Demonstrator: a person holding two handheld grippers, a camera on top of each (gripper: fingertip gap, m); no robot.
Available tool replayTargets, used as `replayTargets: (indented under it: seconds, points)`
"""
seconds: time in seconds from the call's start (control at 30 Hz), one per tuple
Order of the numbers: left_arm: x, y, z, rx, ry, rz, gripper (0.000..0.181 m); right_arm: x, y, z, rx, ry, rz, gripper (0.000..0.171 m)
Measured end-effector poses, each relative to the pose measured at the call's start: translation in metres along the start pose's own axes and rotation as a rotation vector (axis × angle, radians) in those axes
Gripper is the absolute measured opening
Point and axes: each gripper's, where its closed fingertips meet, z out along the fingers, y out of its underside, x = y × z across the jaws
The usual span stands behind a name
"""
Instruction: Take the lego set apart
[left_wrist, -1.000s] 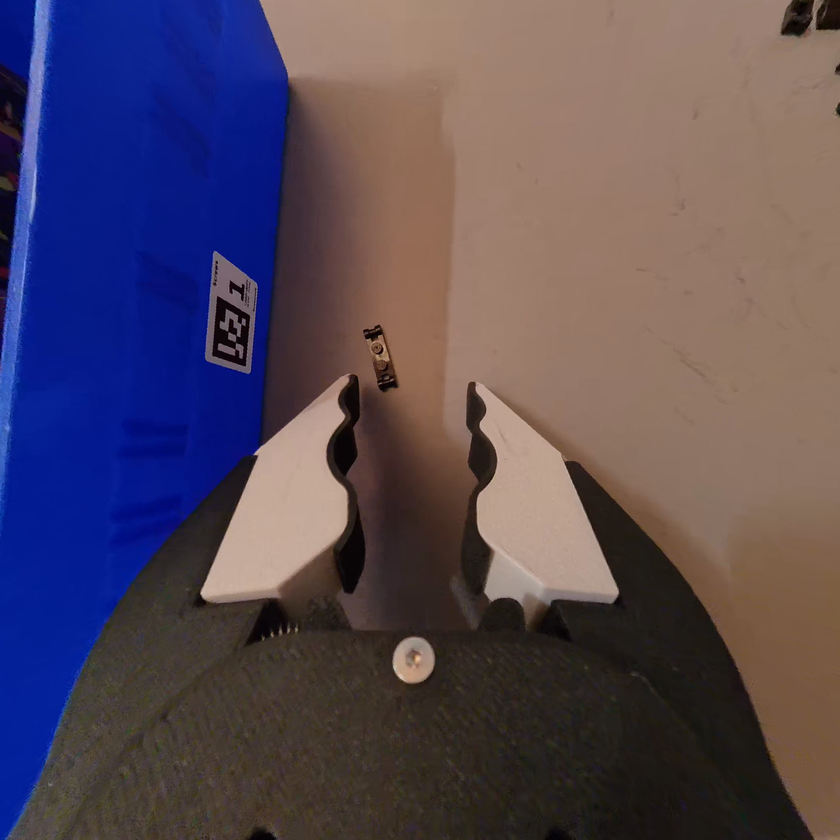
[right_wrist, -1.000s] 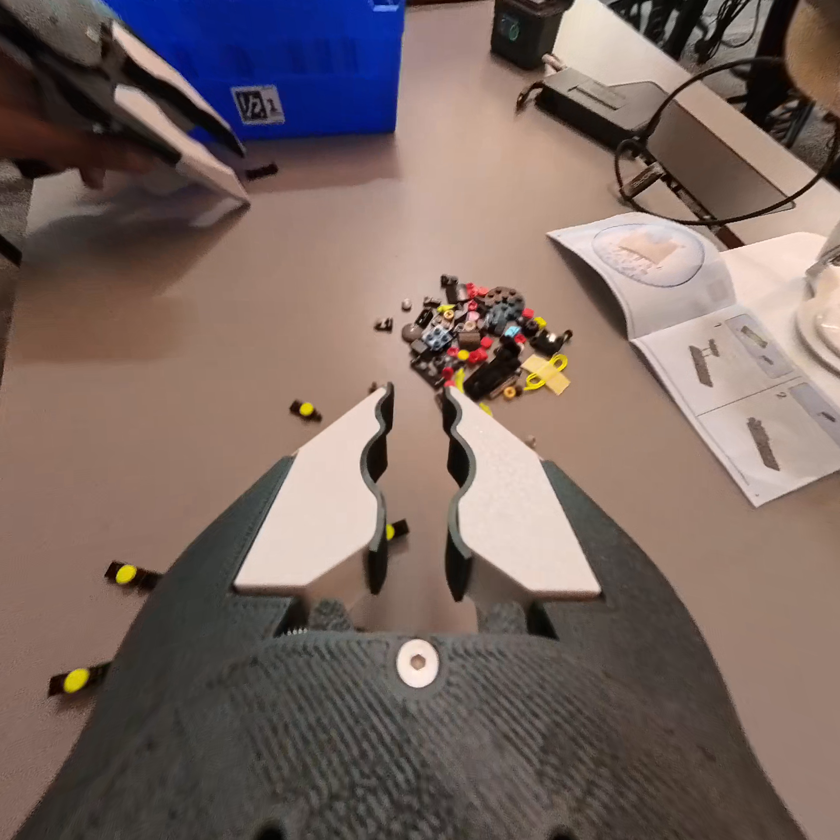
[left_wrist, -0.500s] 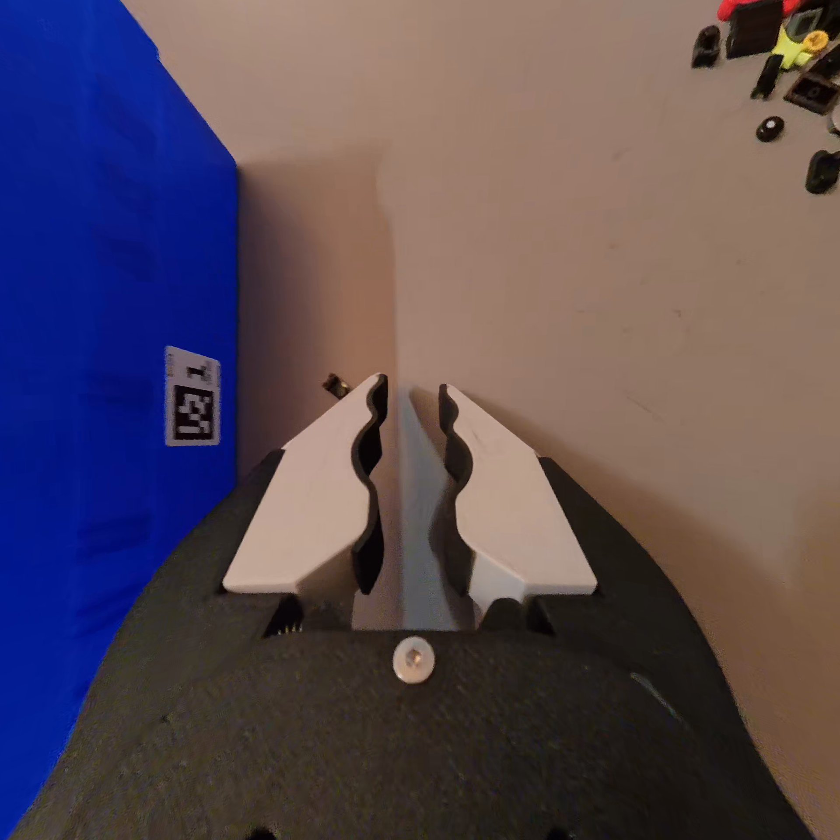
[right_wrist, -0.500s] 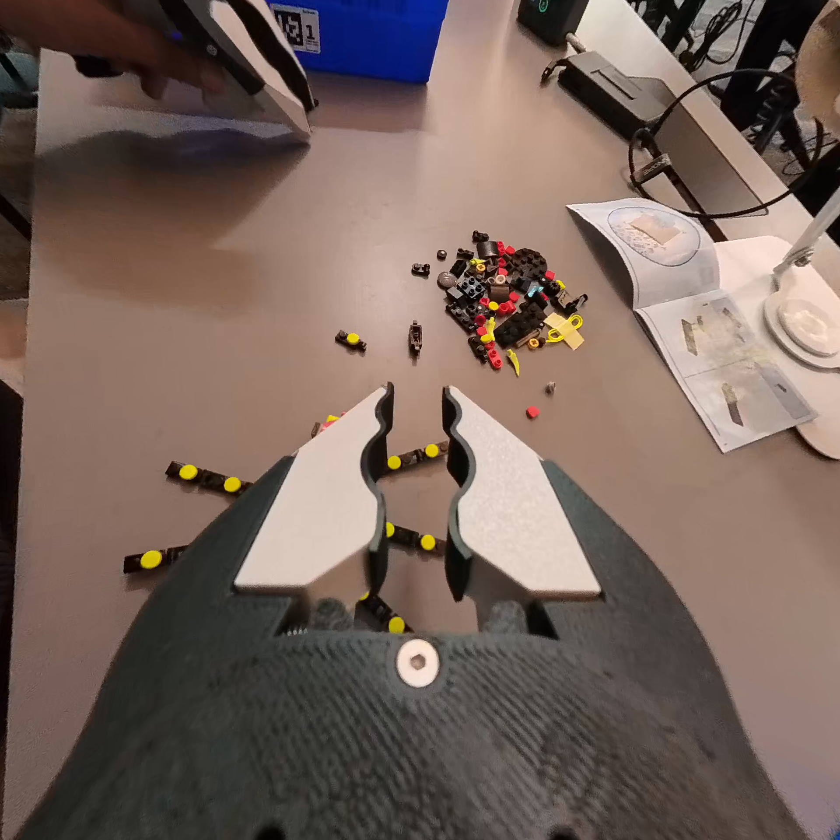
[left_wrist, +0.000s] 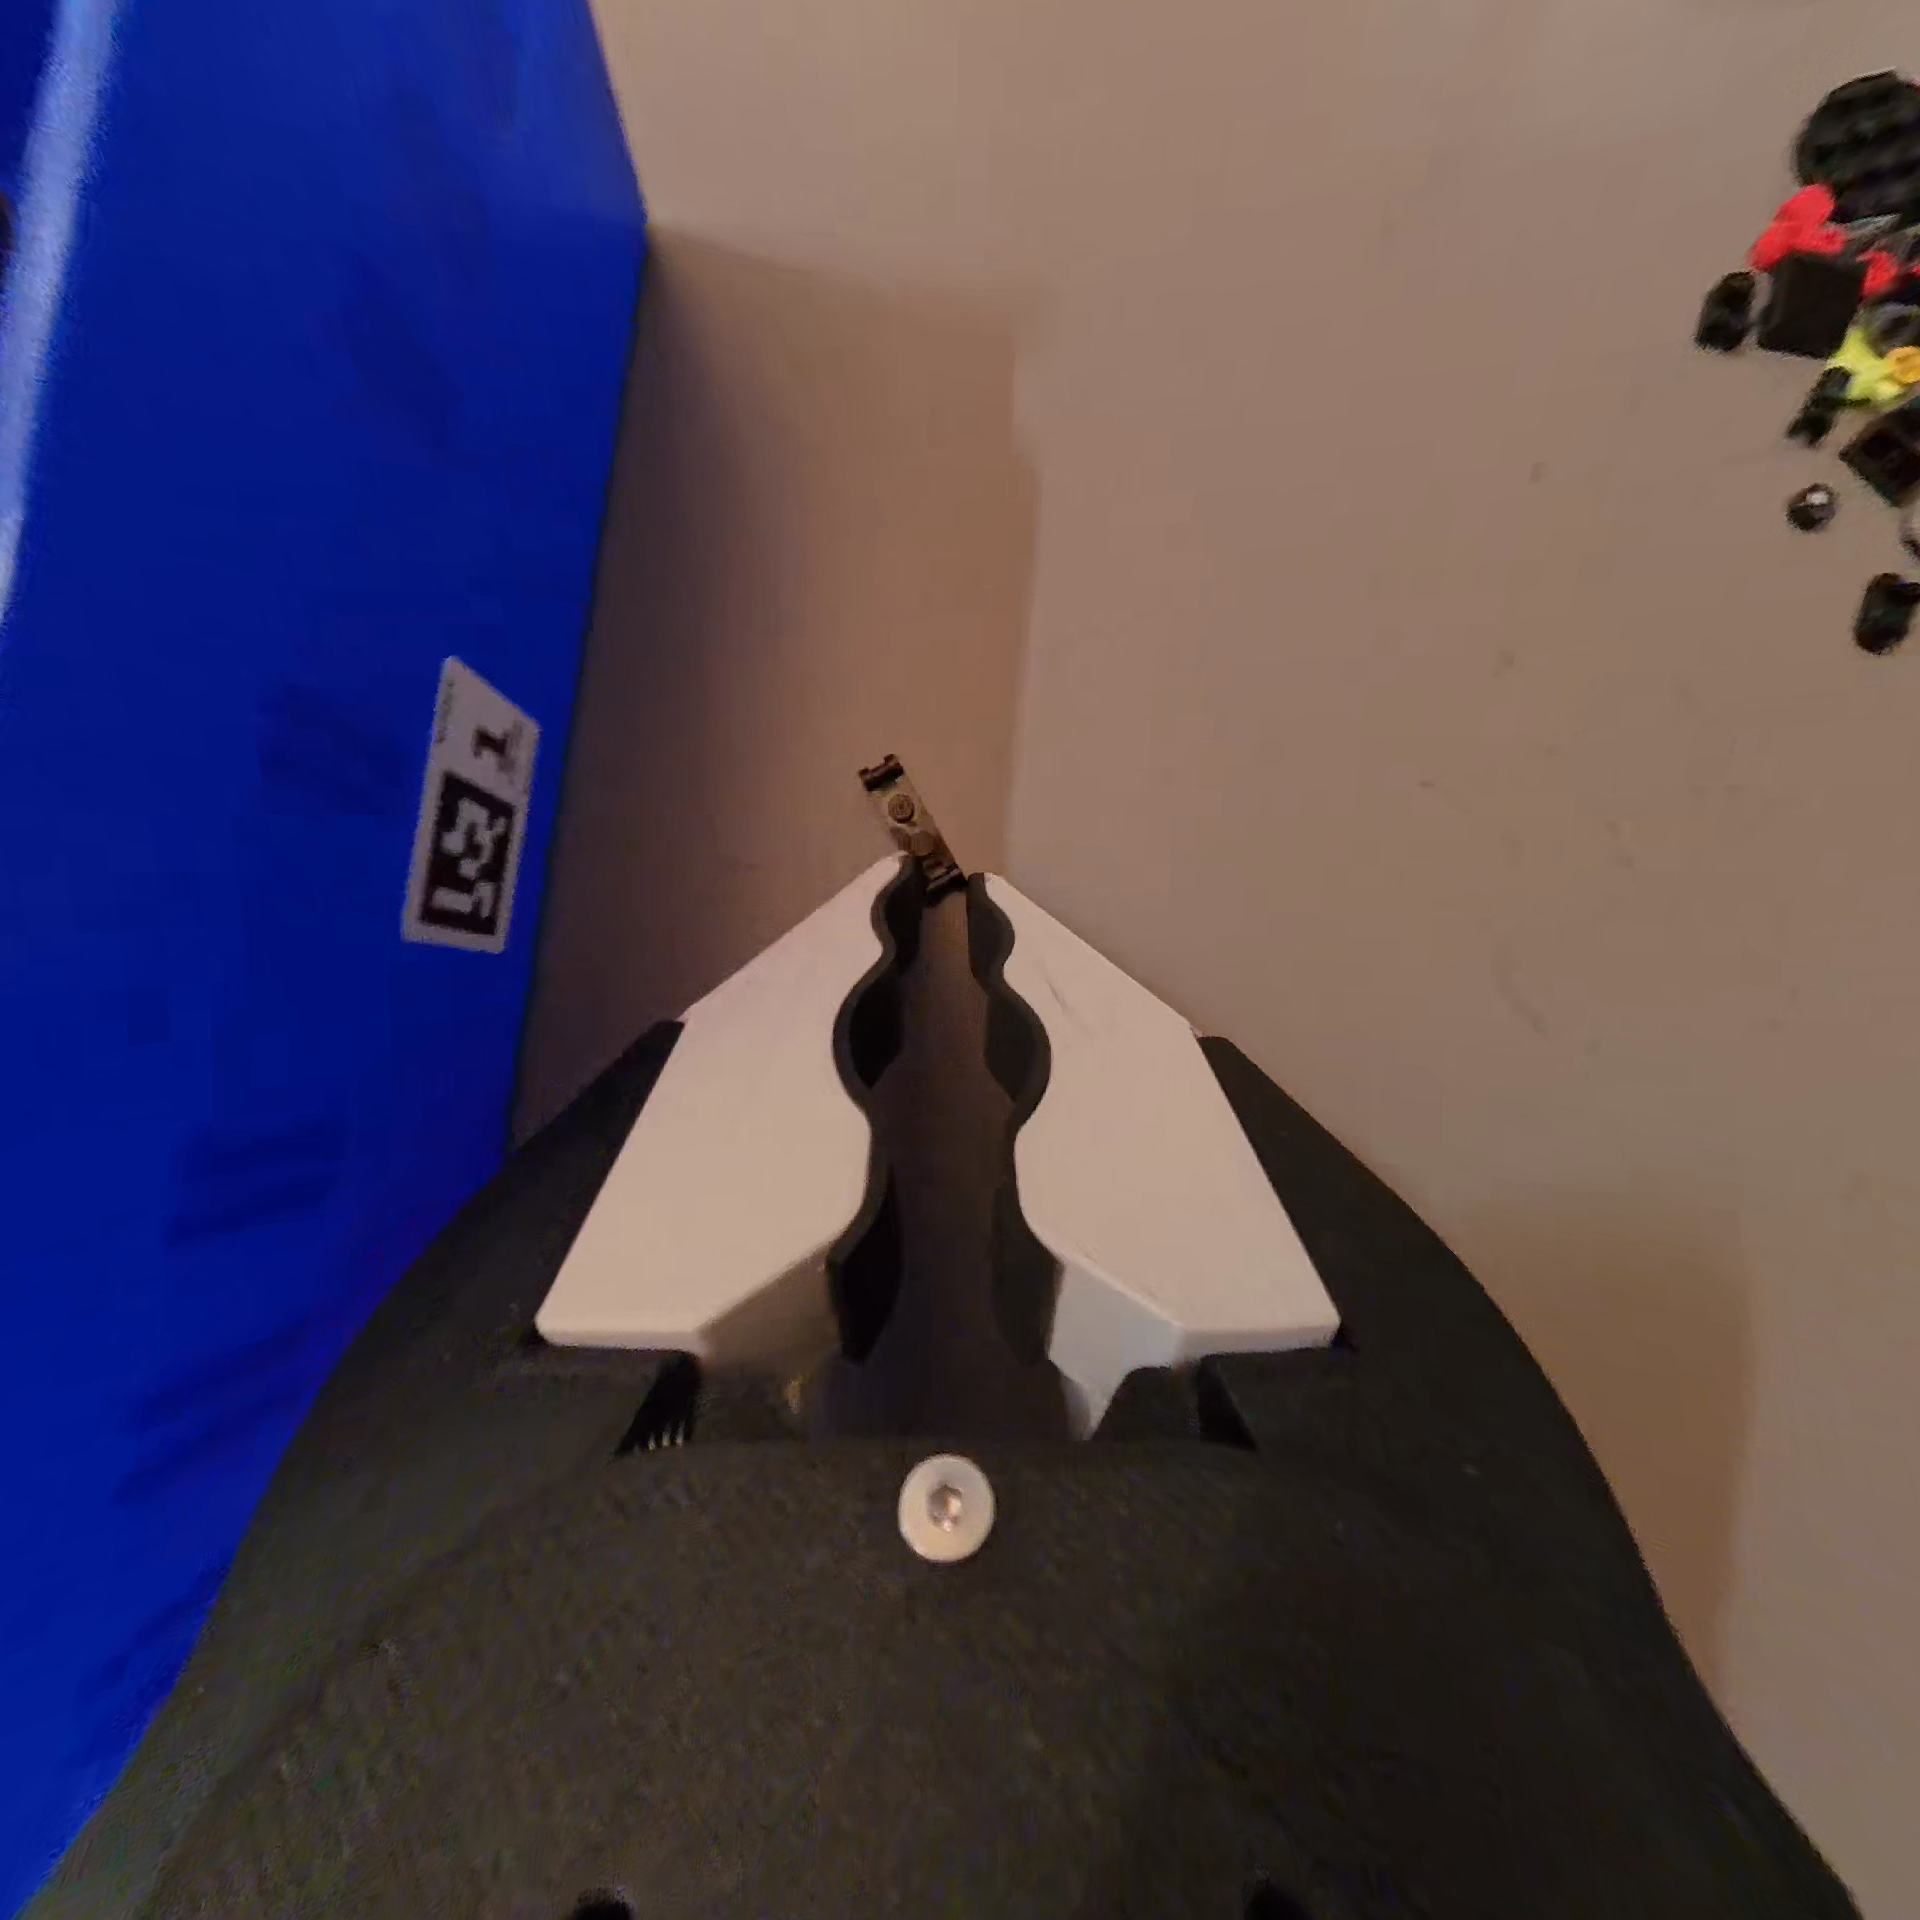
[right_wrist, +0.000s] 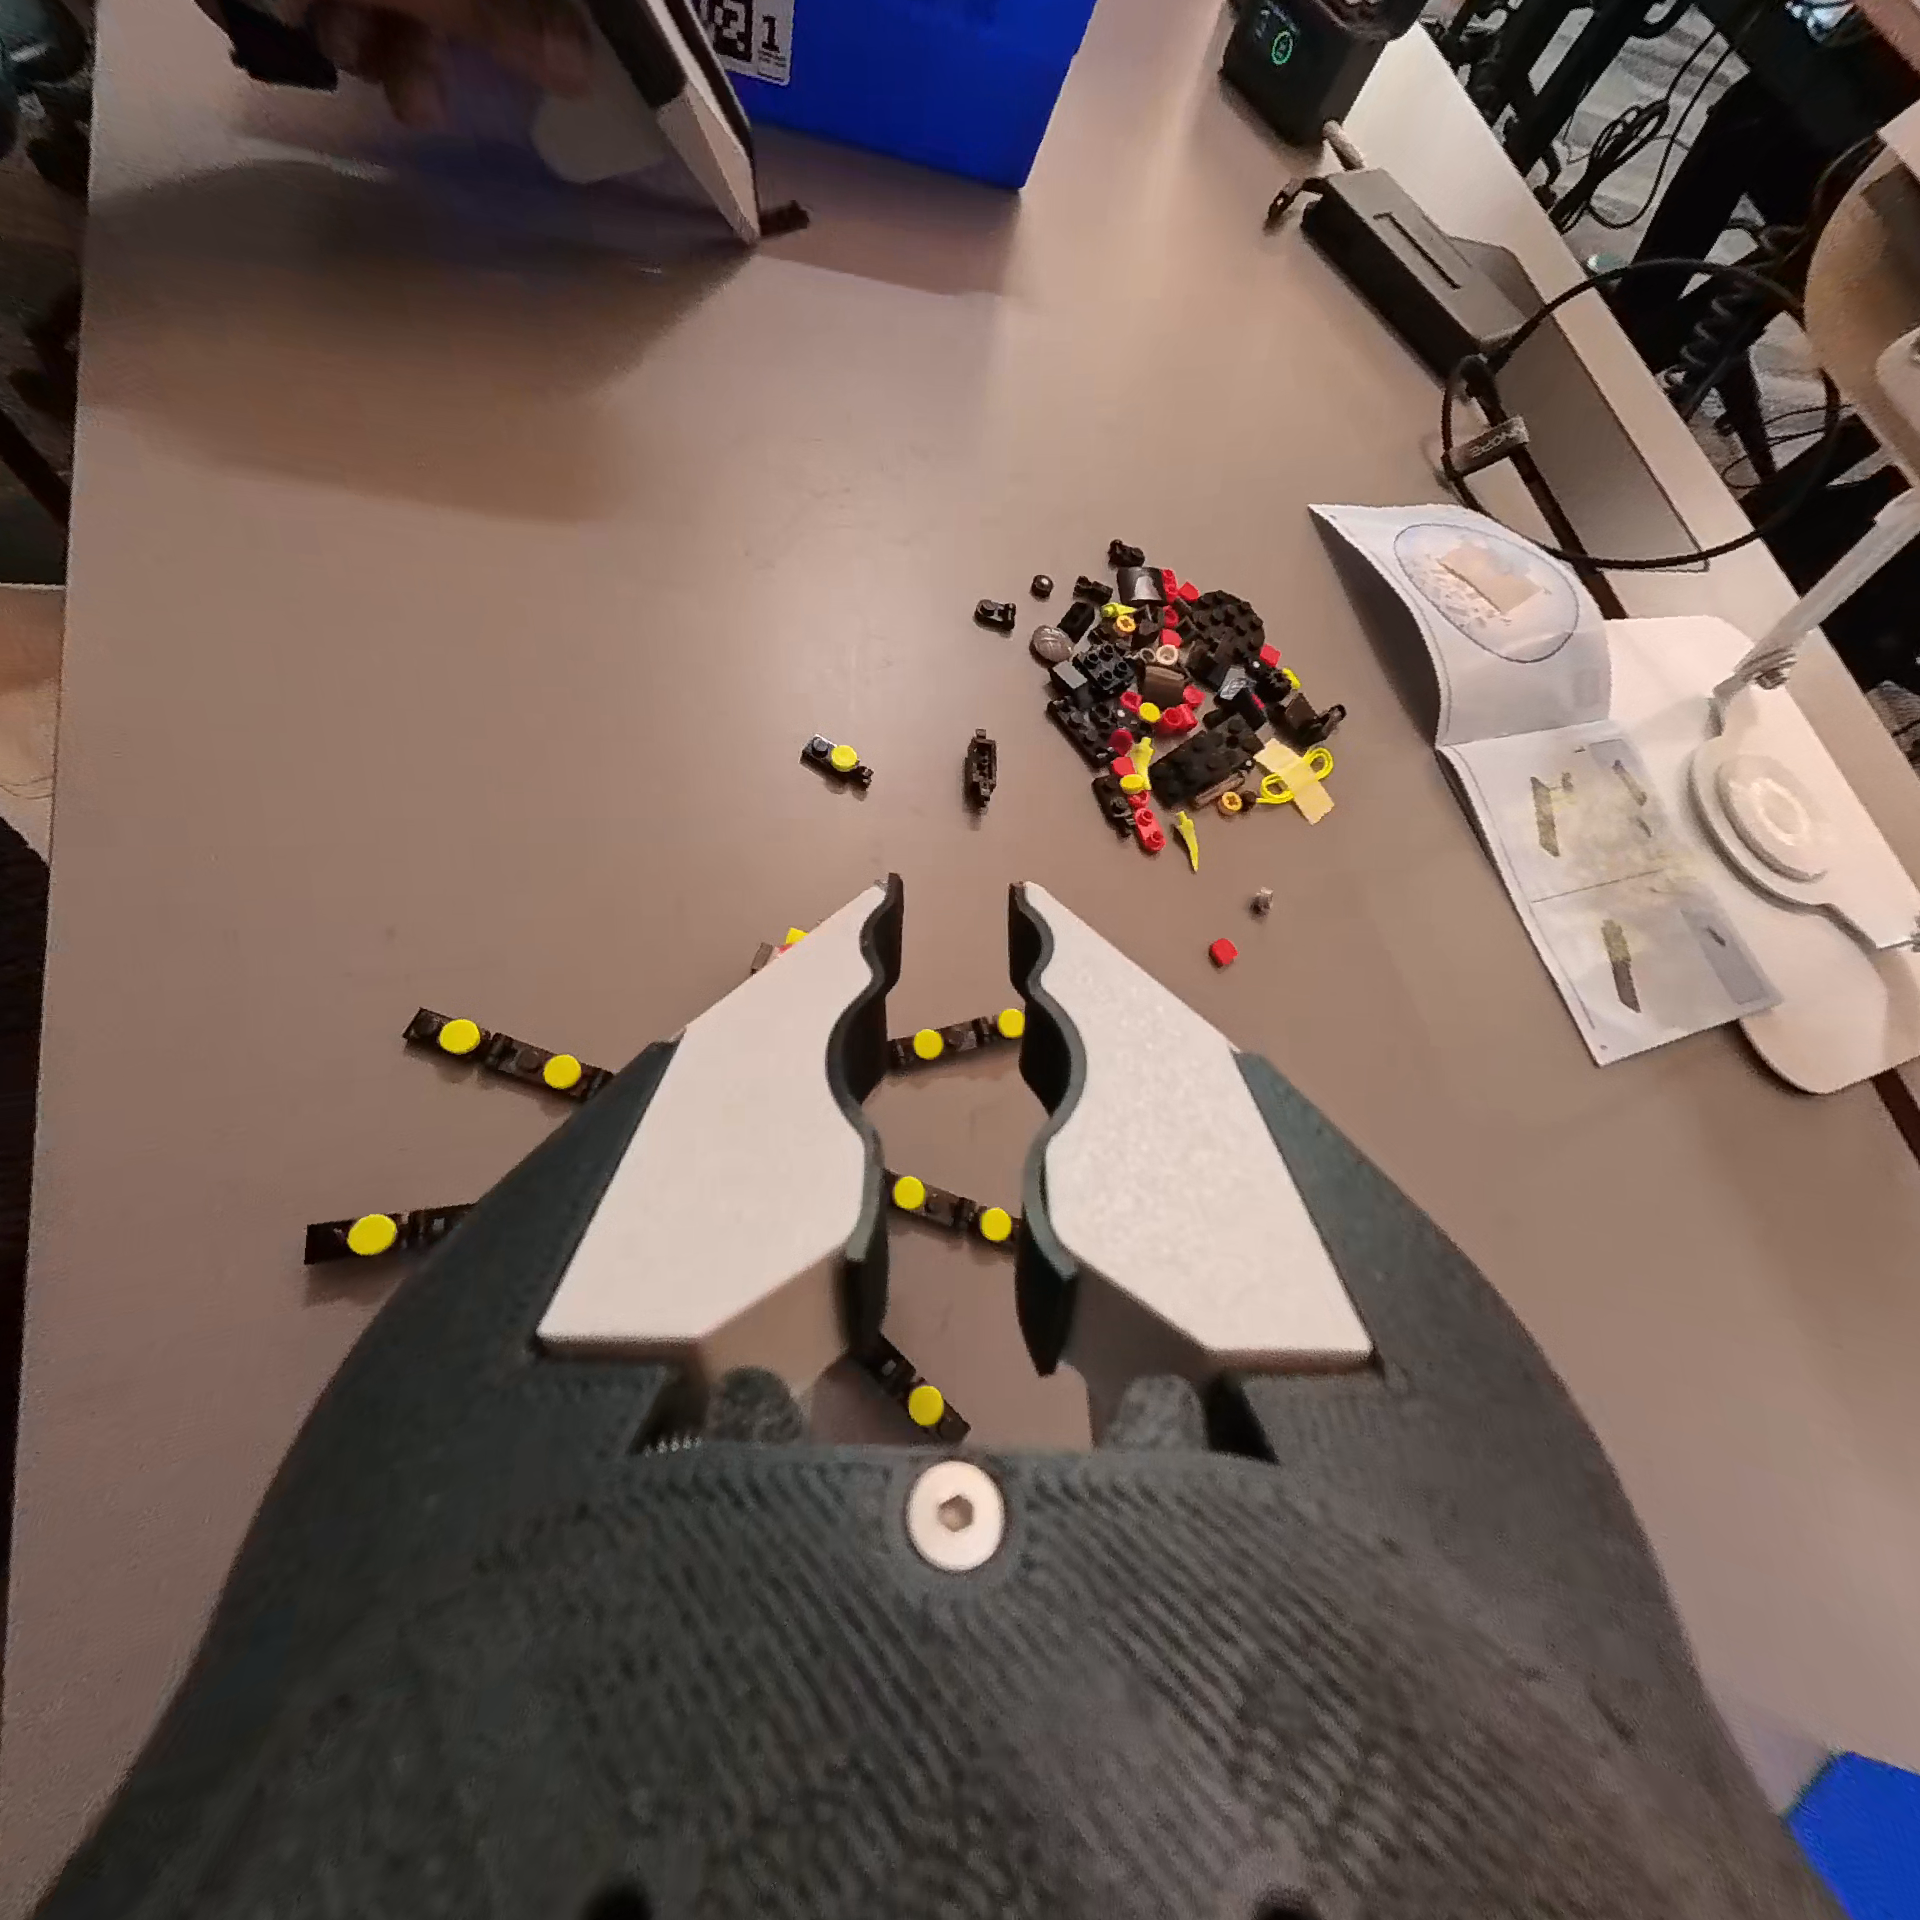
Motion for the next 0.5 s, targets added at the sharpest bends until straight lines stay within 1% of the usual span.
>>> replayTargets:
  seconds: [0.17, 0.33, 0.43, 0.5]
  points:
    - [0.039, -0.014, 0.011, 0.004, 0.108, 0.093, 0.007, 0.000, -0.003, -0.001, 0.010, 0.000, 0.001, 0.019]
    - [0.116, -0.032, 0.026, 0.013, 0.305, 0.226, 0.007, -0.002, -0.003, 0.000, 0.004, 0.001, -0.007, 0.019]
    - [0.156, -0.045, 0.028, 0.051, 0.369, 0.332, 0.006, -0.004, -0.001, 0.002, -0.007, -0.001, -0.008, 0.019]
    - [0.174, -0.052, 0.027, 0.093, 0.385, 0.388, 0.007, -0.004, 0.000, 0.002, -0.009, -0.002, -0.006, 0.019]
